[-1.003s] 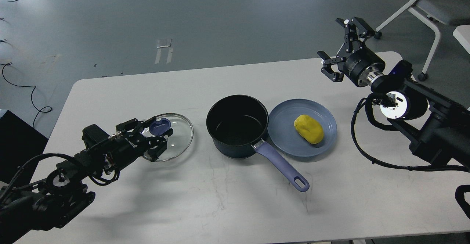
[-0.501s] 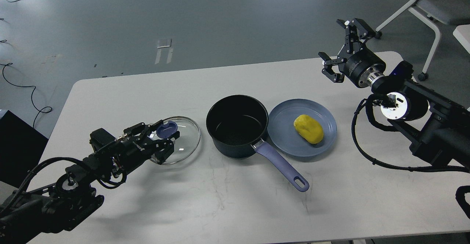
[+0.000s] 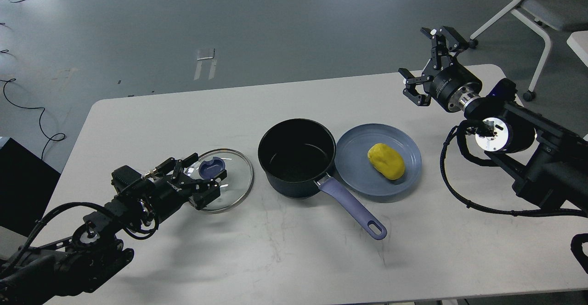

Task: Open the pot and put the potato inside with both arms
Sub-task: 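Lower the lid onto the table beside the pot, nearer the robot, then release the lid and raise the left gripper away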

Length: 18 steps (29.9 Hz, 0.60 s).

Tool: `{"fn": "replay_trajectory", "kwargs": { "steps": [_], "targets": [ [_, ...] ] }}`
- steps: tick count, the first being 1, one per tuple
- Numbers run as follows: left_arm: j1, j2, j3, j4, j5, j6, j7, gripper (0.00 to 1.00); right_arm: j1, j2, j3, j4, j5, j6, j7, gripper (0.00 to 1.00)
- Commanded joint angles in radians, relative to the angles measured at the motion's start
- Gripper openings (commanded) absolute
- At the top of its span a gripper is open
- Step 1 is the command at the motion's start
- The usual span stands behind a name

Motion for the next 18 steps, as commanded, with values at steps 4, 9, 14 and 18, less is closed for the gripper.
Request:
{"fn": "replay_trajectory", "kwargs": {
  "steps": [4,9,14,18],
  "targets": [
    [-0.103,0.036,-0.002,-0.112,-0.296,0.0,0.0,0.98,0.014,-0.028,-0.008,0.01,-0.036,0.01,0.001,1.0],
    [-0.181,0.067,-0.016,-0.191,-0.498,0.0,0.0,0.98,0.046,-0.077,-0.124,0.072,-0.188,0.012,0.005,1.0],
    [-0.286,0.001,-0.019,-0.197,-0.892,-0.05,0.0,0.98,0.081,-0.139,-0.249,0.126,-0.517,0.003,0.083,1.0],
    [-0.346,-0.028,-0.022,-0.195,-1.078,-0.114,0.0,0.98,0.084,-0.185,-0.279,0.152,-0.728,0.003,0.123,1.0]
  ]
}}
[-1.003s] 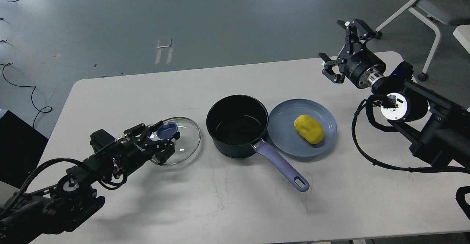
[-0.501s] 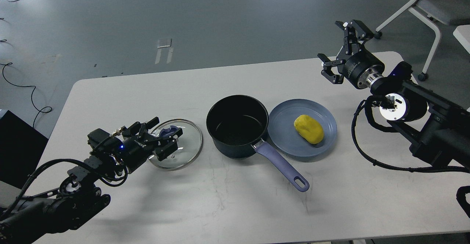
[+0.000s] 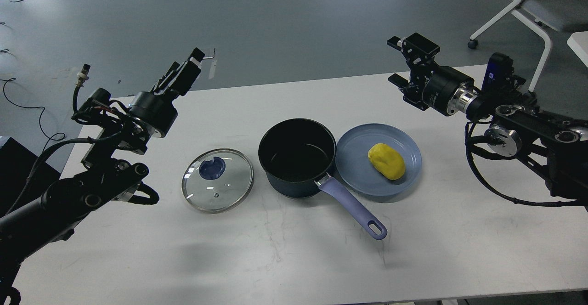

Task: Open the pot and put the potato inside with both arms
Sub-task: 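Release the lid and raise the left gripper away, then lower the right gripper onto the yellow potato on the plate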

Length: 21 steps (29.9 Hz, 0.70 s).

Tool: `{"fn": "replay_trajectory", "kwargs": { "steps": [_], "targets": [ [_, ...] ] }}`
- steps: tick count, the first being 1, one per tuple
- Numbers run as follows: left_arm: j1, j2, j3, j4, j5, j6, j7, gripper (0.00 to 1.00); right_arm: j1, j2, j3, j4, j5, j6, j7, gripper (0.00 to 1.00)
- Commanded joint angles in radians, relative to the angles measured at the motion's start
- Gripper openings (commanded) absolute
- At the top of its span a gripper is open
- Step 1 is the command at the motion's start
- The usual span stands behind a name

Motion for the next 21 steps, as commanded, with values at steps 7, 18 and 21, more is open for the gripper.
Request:
{"fn": "replay_trajectory", "kwargs": {
  "steps": [7,18,21],
  "targets": [
    [-0.066,-0.04,-0.173,0.003,-0.376,-0.281,0.292,0.98,0.009,-0.097,-0.149,0.055,-0.568,-0.053,0.115,1.0],
    [-0.027,-0.026,-0.307,0.003,-0.413,-0.437,0.39,0.98,0.014,-0.086,-0.336,0.021,-0.792,-0.179,0.155,0.99],
    [-0.013,-0.026,-0.308,0.004,-0.409,-0.437,0.389,0.98,0.04,-0.077,-0.382,-0.015,-0.792,-0.179,0.155,0.97]
  ]
}}
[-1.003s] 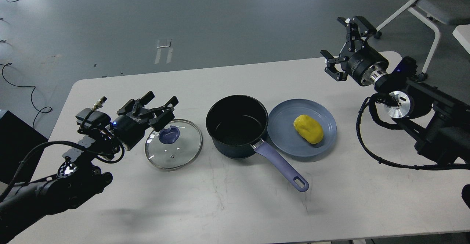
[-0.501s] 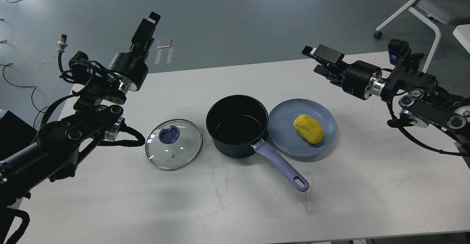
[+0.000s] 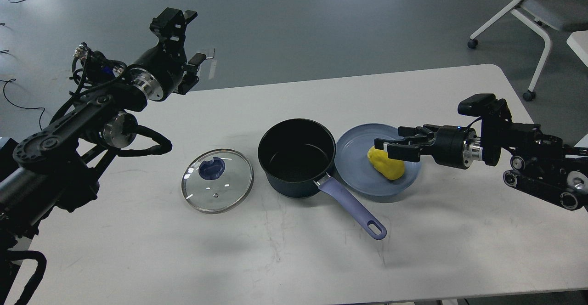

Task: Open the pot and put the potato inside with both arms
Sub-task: 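Lower the right gripper onto the yellow potato on the plate, then carry the potato with the right gripper and drop it into the pot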

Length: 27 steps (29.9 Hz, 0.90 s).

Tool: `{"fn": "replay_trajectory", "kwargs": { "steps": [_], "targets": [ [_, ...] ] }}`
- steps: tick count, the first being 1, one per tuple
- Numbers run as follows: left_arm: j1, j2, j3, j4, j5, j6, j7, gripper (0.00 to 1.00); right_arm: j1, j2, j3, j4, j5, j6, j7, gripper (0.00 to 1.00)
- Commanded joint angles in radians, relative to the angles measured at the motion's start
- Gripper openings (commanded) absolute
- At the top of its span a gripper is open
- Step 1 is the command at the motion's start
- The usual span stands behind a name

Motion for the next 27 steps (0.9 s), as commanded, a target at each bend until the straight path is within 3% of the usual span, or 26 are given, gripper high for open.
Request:
{"fn": "replay_trajectory", "kwargs": {
  "steps": [1,5,7,9,17,27],
  "targets": [
    [0.016,0.001,-0.002,0.001,0.004,0.001,-0.004,0.98,0.035,0.024,-0.073,-0.053,-0.001,0.0,0.0,0.96],
    [0.034,0.001,-0.002,0.0,0.007,0.002,-0.006,0.98,0.049,0.057,-0.122,-0.085,-0.001,0.0,0.0,0.93],
    [0.037,0.001,-0.002,0.001,0.007,0.002,-0.007,0.98,0.049,0.069,-0.131,-0.092,-0.001,-0.002,0.0,0.84],
    [0.039,0.002,-0.002,0.003,0.007,0.002,-0.007,0.98,0.049,0.101,-0.134,-0.113,-0.003,-0.002,0.0,0.63],
    [0.042,0.002,0.0,0.021,0.011,0.022,-0.01,0.98,0.078,0.192,-0.19,-0.208,-0.036,-0.004,0.0,0.4],
    [0.051,0.002,0.001,0.021,0.011,0.022,-0.009,0.98,0.227,0.159,-0.177,-0.165,-0.023,-0.019,0.0,0.36]
  ]
}}
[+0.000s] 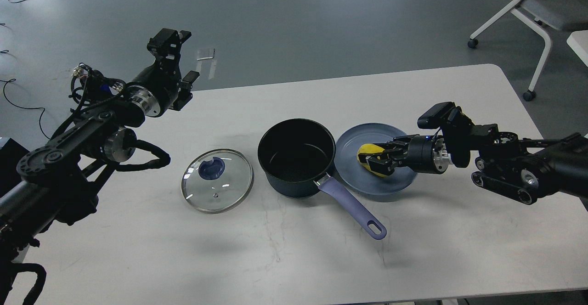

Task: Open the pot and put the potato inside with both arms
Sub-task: 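Carry the potato with the right gripper and drop it into the pot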

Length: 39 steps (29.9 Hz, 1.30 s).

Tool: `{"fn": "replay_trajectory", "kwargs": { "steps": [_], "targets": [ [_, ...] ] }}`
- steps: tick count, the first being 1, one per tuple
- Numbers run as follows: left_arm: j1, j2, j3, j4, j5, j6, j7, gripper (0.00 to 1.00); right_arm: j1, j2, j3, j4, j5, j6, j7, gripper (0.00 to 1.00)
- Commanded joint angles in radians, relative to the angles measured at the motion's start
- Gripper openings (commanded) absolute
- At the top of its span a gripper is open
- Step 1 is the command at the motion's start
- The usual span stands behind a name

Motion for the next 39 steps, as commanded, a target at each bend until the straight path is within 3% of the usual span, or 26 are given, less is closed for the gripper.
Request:
{"fn": "replay_trajectory", "kwargs": {
  "steps": [1,8,15,17,18,19,20,21,28,32,34,37,39],
  "targets": [
    [0.0,0.0,0.001,0.0,-0.002,0.0,0.001,0.98,0.092,-0.027,0.006,0.044,0.012,-0.019,0.0,0.36],
    [0.002,-0.002,0.001,-0.001,-0.002,0.0,0.001,0.98,0.223,0.02,0.01,0.059,0.063,-0.032,0.0,0.36],
    [0.005,-0.002,-0.002,-0.001,-0.012,-0.003,0.009,0.98,0.187,0.239,-0.034,-0.029,0.093,-0.028,0.0,0.38],
    [0.006,-0.002,-0.003,-0.001,-0.014,-0.008,0.012,0.98,0.162,0.27,-0.06,-0.049,0.095,-0.026,0.0,0.5],
    [0.006,0.0,-0.003,-0.003,-0.014,-0.009,0.014,0.98,0.148,0.275,-0.072,-0.053,0.096,-0.026,0.0,0.69],
    [0.006,0.0,-0.003,-0.003,-0.014,-0.009,0.014,0.98,0.148,0.275,-0.072,-0.053,0.096,-0.026,0.0,0.69],
    [0.006,0.0,-0.003,-0.003,-0.014,-0.009,0.014,0.98,0.134,0.275,-0.077,-0.06,0.098,-0.026,0.0,0.96],
    [0.006,0.0,-0.006,-0.003,-0.014,-0.009,0.015,0.98,0.127,0.272,-0.077,-0.063,0.107,-0.025,0.0,1.0],
    [0.006,-0.011,-0.006,-0.003,-0.015,-0.008,0.015,0.98,0.13,0.215,-0.043,-0.058,0.274,-0.032,0.0,1.0],
    [0.011,-0.017,-0.017,-0.003,-0.054,-0.006,0.012,0.98,0.137,0.198,0.082,-0.038,0.484,-0.019,0.0,1.0],
    [0.014,-0.019,-0.017,-0.004,-0.126,-0.008,0.014,0.98,0.124,0.18,0.187,0.005,0.671,0.024,0.0,1.0],
    [0.038,-0.022,-0.019,-0.009,-0.204,-0.009,0.014,0.98,0.096,0.137,0.298,0.057,1.032,0.212,0.0,1.0],
    [0.051,-0.023,-0.028,-0.012,-0.212,-0.009,0.012,0.98,0.076,0.128,0.348,0.06,1.171,0.273,0.0,1.0]
  ]
}}
